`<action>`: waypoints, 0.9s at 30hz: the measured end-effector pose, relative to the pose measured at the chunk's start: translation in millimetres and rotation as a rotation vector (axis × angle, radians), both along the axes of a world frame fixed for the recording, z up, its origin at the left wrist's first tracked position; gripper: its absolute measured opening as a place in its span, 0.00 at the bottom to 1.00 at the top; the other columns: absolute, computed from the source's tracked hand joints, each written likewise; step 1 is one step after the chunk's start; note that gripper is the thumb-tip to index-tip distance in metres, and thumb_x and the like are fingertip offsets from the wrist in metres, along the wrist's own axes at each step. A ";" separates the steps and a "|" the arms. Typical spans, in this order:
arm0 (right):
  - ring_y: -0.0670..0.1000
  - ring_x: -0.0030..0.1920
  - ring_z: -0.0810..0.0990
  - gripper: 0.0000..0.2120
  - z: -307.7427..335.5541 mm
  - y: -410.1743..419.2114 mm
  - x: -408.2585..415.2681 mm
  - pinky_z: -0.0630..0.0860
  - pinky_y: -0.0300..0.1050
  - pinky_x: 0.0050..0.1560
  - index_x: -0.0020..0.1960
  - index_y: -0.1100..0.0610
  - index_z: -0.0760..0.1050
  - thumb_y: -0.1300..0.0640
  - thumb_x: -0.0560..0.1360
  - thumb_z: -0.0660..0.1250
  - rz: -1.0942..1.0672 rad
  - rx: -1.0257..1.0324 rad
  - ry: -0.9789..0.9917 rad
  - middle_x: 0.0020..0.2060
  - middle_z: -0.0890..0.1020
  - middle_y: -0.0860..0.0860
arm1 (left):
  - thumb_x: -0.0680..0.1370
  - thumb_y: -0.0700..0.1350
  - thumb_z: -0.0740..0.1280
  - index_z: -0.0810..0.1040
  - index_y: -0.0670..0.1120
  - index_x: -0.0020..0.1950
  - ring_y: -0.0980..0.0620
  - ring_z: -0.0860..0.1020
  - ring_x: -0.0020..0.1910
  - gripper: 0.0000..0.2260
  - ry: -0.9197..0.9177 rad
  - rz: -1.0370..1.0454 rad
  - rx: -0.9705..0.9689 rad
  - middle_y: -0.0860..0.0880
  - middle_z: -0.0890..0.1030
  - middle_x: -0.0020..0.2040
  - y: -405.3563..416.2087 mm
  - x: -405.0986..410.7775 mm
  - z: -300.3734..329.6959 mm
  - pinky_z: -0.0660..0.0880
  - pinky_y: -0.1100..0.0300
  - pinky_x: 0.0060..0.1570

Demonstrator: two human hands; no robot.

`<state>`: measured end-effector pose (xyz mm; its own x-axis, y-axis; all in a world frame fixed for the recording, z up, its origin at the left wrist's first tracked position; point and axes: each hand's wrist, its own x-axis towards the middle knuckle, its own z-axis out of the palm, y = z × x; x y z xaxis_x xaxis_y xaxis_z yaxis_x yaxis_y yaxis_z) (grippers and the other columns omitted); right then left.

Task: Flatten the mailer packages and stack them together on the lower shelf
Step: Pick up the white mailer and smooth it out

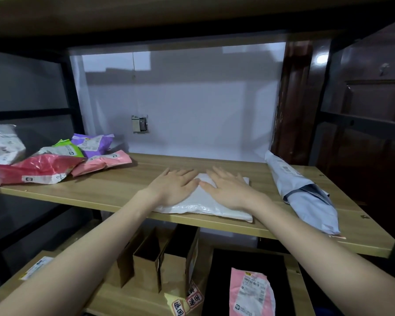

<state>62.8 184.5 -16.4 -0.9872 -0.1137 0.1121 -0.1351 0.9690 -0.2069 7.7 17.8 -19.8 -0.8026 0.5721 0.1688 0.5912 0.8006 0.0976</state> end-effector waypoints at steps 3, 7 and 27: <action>0.48 0.77 0.41 0.31 -5.0 7.3 2.2 0.39 0.57 0.75 0.77 0.49 0.44 0.38 0.79 0.43 0.022 -0.004 -0.028 0.77 0.44 0.48 | 0.82 0.57 0.44 0.51 0.55 0.78 0.54 0.51 0.77 0.24 -0.011 -0.016 0.048 0.54 0.53 0.78 -1.8 -1.7 -7.6 0.45 0.51 0.74; 0.47 0.77 0.40 0.29 -7.0 8.6 2.9 0.38 0.58 0.75 0.76 0.44 0.41 0.37 0.79 0.42 0.052 0.024 -0.013 0.77 0.42 0.46 | 0.82 0.56 0.43 0.45 0.59 0.77 0.55 0.46 0.77 0.22 -0.044 -0.023 0.033 0.53 0.48 0.79 -3.1 -1.6 -13.8 0.43 0.51 0.74; 0.46 0.76 0.39 0.30 -15.5 8.7 -2.4 0.36 0.56 0.74 0.76 0.44 0.40 0.34 0.77 0.39 0.055 0.077 -0.174 0.77 0.42 0.44 | 0.81 0.59 0.43 0.46 0.63 0.75 0.57 0.41 0.77 0.21 -0.192 -0.016 -0.043 0.56 0.44 0.78 -2.4 -6.9 -19.1 0.36 0.49 0.74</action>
